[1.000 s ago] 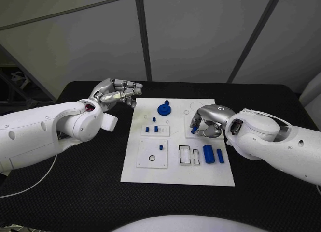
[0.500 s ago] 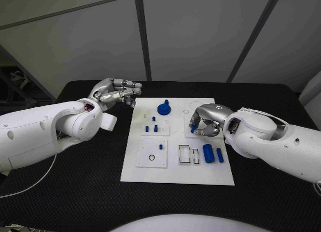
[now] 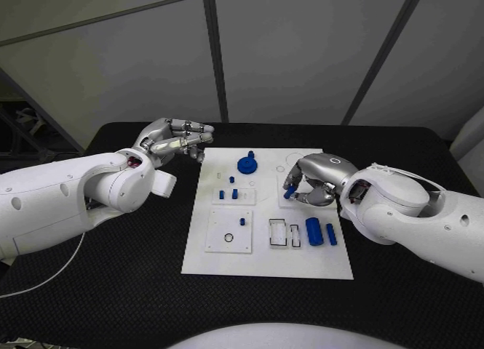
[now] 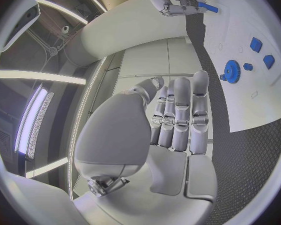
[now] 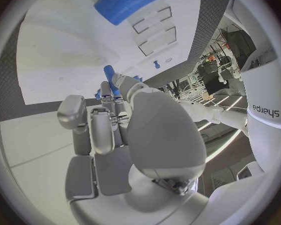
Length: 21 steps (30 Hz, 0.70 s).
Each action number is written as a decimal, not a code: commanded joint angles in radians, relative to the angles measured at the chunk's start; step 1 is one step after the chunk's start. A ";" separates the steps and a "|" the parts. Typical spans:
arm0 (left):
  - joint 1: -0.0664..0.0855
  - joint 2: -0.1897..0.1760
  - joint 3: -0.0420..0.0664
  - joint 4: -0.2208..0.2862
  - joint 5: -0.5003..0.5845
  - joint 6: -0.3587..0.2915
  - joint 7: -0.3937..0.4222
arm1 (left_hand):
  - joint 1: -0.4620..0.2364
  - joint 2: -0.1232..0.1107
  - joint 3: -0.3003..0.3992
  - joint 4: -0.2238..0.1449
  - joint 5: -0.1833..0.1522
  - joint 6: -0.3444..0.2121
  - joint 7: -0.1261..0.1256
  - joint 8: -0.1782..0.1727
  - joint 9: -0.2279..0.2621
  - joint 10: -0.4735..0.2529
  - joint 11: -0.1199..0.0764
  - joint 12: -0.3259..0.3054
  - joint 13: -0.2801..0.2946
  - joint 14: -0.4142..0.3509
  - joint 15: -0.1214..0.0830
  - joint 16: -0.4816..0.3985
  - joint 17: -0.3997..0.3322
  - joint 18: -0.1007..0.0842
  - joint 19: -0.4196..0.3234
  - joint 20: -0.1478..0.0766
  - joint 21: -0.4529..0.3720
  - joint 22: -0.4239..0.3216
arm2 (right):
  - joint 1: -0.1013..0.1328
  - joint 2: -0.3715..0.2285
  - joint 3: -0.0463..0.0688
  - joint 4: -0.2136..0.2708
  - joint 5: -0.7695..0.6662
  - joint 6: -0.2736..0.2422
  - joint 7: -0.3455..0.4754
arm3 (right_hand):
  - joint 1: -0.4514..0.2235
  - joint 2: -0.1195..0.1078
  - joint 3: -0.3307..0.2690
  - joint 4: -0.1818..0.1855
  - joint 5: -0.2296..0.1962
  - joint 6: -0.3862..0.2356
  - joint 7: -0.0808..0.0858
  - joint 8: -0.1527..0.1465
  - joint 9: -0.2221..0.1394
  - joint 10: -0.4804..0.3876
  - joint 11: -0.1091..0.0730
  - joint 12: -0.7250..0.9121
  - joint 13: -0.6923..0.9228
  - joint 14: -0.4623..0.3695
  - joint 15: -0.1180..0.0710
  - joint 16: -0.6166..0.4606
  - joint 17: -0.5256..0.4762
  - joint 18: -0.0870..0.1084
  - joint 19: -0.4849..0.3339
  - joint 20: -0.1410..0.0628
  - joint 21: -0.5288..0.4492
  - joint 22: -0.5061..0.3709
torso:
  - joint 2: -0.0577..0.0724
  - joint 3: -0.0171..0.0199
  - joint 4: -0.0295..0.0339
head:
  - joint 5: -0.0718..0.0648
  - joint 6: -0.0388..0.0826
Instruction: Assemble the parts on the task board
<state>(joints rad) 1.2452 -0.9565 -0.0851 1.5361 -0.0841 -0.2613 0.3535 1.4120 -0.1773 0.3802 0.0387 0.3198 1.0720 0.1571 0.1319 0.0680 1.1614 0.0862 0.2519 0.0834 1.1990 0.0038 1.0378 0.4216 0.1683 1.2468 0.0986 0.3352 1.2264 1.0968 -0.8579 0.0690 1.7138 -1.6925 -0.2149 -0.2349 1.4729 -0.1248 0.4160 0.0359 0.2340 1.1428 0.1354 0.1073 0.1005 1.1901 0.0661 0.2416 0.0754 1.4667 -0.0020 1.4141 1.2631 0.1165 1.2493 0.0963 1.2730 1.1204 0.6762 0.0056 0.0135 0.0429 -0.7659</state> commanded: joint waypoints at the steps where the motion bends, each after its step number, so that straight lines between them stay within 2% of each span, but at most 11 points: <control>1: 0.001 0.003 0.001 -0.002 0.003 0.013 0.002 | -0.001 0.008 -0.003 -0.001 -0.004 -0.001 0.000 0.002 0.000 -0.006 -0.002 0.004 0.001 -0.005 0.001 -0.005 -0.001 0.013 -0.005 0.003 -0.005 -0.001 | 0.003 -0.004 0.014 0.038 0.012 -0.062 0.007 | 0.003 0.004 0.006 0.000 0.003 0.008 0.000 0.004 0.000 0.009 -0.002 -0.002 0.001 0.049 -0.010 0.006 0.002 -0.012 0.007 0.002 0.007 0.002 | 0.001 -0.0001 0.0015 | 0.000 0.002; 4: 0.001 0.005 0.001 -0.003 0.003 0.013 0.002 | -0.001 0.008 -0.003 -0.001 -0.004 -0.001 0.000 0.002 0.000 -0.006 -0.002 0.004 0.001 -0.005 0.001 -0.005 -0.001 0.013 -0.005 0.003 -0.005 -0.001 | 0.003 0.001 0.021 0.061 0.027 -0.065 0.012 | 0.003 0.003 0.006 -0.001 0.003 0.008 0.000 0.004 0.000 0.009 -0.003 -0.002 0.002 0.049 -0.010 0.007 0.004 -0.012 0.008 0.001 0.007 0.003 | 0.001 0.0004 0.0011 | 0.003 0.002; 8: 0.001 0.009 0.001 -0.005 0.003 0.014 0.002 | -0.001 0.008 -0.003 -0.001 -0.004 -0.001 0.000 0.002 0.000 -0.006 -0.002 0.004 0.001 -0.005 0.001 -0.005 -0.001 0.013 -0.005 0.003 -0.005 -0.001 | 0.002 0.032 0.025 0.077 0.051 -0.061 0.021 | 0.004 0.003 0.007 -0.002 0.004 0.009 0.000 0.003 0.000 0.010 -0.003 -0.003 0.002 0.049 -0.010 0.007 0.003 -0.012 0.008 0.001 0.007 0.003 | 0.002 -0.0009 0.0007 | 0.007 -0.001; 11: 0.001 0.013 0.001 -0.007 0.003 0.015 0.002 | -0.001 0.008 -0.003 -0.001 -0.004 -0.001 0.000 0.002 0.000 -0.006 -0.002 0.004 0.001 -0.005 0.001 -0.005 -0.001 0.013 -0.005 0.003 -0.005 -0.001 | 0.001 0.070 0.024 0.080 0.061 -0.055 0.032 | 0.004 0.003 0.007 -0.003 0.005 0.009 0.000 0.003 0.000 0.010 -0.003 -0.003 0.002 0.049 -0.011 0.006 0.002 -0.012 0.007 0.001 0.007 0.002 | 0.003 -0.0009 0.0019 | 0.011 -0.004; 13: 0.001 0.016 0.001 -0.008 0.003 0.016 0.002 | -0.001 0.008 -0.003 -0.001 -0.004 -0.001 0.000 0.002 0.000 -0.006 -0.002 0.004 0.001 -0.005 0.001 -0.005 -0.001 0.013 -0.005 0.003 -0.005 -0.001 | -0.001 0.099 0.020 0.077 0.065 -0.048 0.039 | 0.005 0.004 0.008 -0.003 0.005 0.009 0.000 0.003 0.000 0.010 -0.003 -0.004 0.002 0.049 -0.011 0.007 0.002 -0.011 0.006 0.001 0.006 0.001 | 0.004 -0.0003 0.0023 | 0.014 -0.006; 15: 0.001 0.018 0.001 -0.009 0.003 0.017 0.002 | -0.001 0.008 -0.003 -0.001 -0.004 -0.001 0.000 0.002 0.000 -0.006 -0.002 0.004 0.001 -0.005 0.001 -0.005 -0.001 0.013 -0.005 0.003 -0.005 -0.001 | -0.003 0.115 0.011 0.076 0.067 -0.043 0.043 | 0.005 0.004 0.009 -0.004 0.007 0.008 0.000 0.002 0.000 0.010 -0.002 -0.005 0.002 0.049 -0.011 0.007 0.002 -0.011 0.006 0.000 0.006 0.000 | 0.003 -0.0003 0.0021 | 0.017 -0.008; 16: 0.001 0.021 0.001 -0.009 0.005 0.018 0.001 | -0.001 0.008 -0.003 -0.001 -0.004 -0.001 0.000 0.002 0.000 -0.006 -0.002 0.004 0.001 -0.005 0.001 -0.005 -0.001 0.013 -0.005 0.003 -0.005 -0.001 | -0.005 0.133 -0.005 0.074 0.068 -0.037 0.050 | 0.006 0.005 0.010 -0.004 0.008 0.008 0.001 0.002 0.000 0.010 -0.002 -0.006 0.002 0.049 -0.011 0.006 0.002 -0.011 0.005 0.000 0.005 -0.001 | 0.003 -0.0006 0.0026 | 0.020 -0.010; 19: 0.001 0.025 0.001 -0.010 0.009 0.019 0.001 | -0.001 0.008 -0.003 -0.001 -0.004 -0.001 0.000 0.002 0.000 -0.006 -0.002 0.004 0.001 -0.005 0.001 -0.005 -0.001 0.013 -0.005 0.003 -0.005 -0.001 | -0.009 0.163 -0.027 0.066 0.072 -0.026 0.059 | 0.007 0.005 0.011 -0.005 0.009 0.008 0.001 0.001 0.000 0.010 -0.002 -0.007 0.002 0.049 -0.011 0.006 0.002 -0.011 0.004 0.000 0.005 -0.002 | 0.003 -0.0015 0.0033 | 0.021 -0.011; 21: 0.001 0.029 0.001 -0.011 0.010 0.020 0.001 | 0.000 0.009 -0.003 -0.002 -0.004 -0.001 0.000 0.002 0.000 -0.007 -0.002 0.005 0.001 -0.005 0.001 -0.005 -0.002 0.013 -0.005 0.003 -0.006 -0.002 | -0.014 0.185 -0.046 0.060 0.075 -0.019 0.068 | 0.007 0.005 0.011 -0.006 0.011 0.007 0.001 0.001 0.000 0.010 -0.002 -0.008 0.002 0.049 -0.011 0.006 0.000 -0.010 0.003 0.000 0.004 -0.003 | 0.004 -0.0016 0.0027 | 0.024 -0.011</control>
<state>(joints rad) 1.2452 -0.9299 -0.0851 1.5260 -0.0821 -0.2562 0.3521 1.4120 -0.1773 0.3803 0.0387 0.3198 1.0720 0.1571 0.1319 0.0681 1.1615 0.0862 0.2517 0.0833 1.1990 0.0038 1.0378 0.4213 0.1683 1.2468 0.0986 0.3352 1.2251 1.0826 -0.6781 0.0249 1.7762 -1.6346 -0.2484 -0.1992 1.4728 -0.1250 0.4209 0.0307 0.2383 1.1418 0.1351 0.1061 0.0988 1.1936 0.0625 0.2375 0.0765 1.4631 -0.0055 1.4178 1.2652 0.1165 1.2493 0.0964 1.2768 1.1187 0.6793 0.0044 0.0162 0.0646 -0.7763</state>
